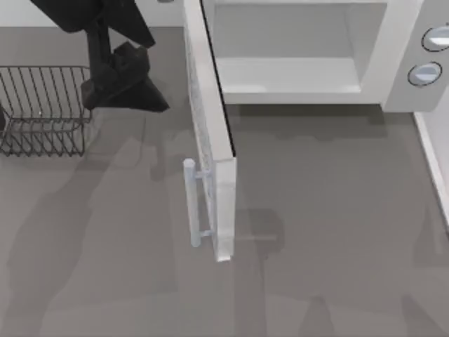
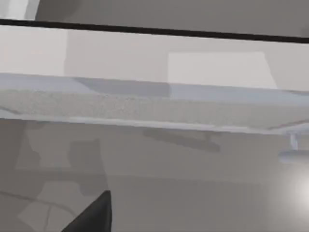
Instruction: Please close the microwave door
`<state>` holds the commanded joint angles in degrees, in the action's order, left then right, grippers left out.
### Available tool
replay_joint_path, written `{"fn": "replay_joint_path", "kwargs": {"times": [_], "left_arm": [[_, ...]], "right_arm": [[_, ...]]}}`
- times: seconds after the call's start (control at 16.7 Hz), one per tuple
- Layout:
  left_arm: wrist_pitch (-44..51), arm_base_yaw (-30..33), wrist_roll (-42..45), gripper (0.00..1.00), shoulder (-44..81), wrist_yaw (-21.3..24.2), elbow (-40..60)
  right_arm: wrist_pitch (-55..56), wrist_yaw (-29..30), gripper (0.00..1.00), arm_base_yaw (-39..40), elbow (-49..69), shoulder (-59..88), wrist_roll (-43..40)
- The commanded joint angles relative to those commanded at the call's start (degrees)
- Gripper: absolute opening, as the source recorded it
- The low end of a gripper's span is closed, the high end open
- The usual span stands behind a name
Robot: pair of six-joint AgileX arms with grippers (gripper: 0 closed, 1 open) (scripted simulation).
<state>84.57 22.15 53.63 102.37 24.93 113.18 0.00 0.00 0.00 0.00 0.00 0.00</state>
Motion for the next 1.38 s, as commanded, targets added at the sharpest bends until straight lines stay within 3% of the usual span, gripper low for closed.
{"fn": "replay_joint_path", "kwargs": {"times": [0.54, 1.08, 1.38], "left_arm": [[0.79, 0.08, 1.20, 1.00, 1.65, 0.64, 3.34], [-16.83, 5.18, -3.81, 1.00, 1.20, -0.79, -12.61], [-18.10, 5.64, -4.25, 1.00, 1.22, -0.93, -13.85]], "right_arm": [[0.00, 0.00, 1.00, 0.00, 0.00, 0.00, 0.00], [0.00, 0.00, 1.00, 0.00, 0.00, 0.00, 0.00], [0.00, 0.00, 1.00, 0.00, 0.00, 0.00, 0.00]]}}
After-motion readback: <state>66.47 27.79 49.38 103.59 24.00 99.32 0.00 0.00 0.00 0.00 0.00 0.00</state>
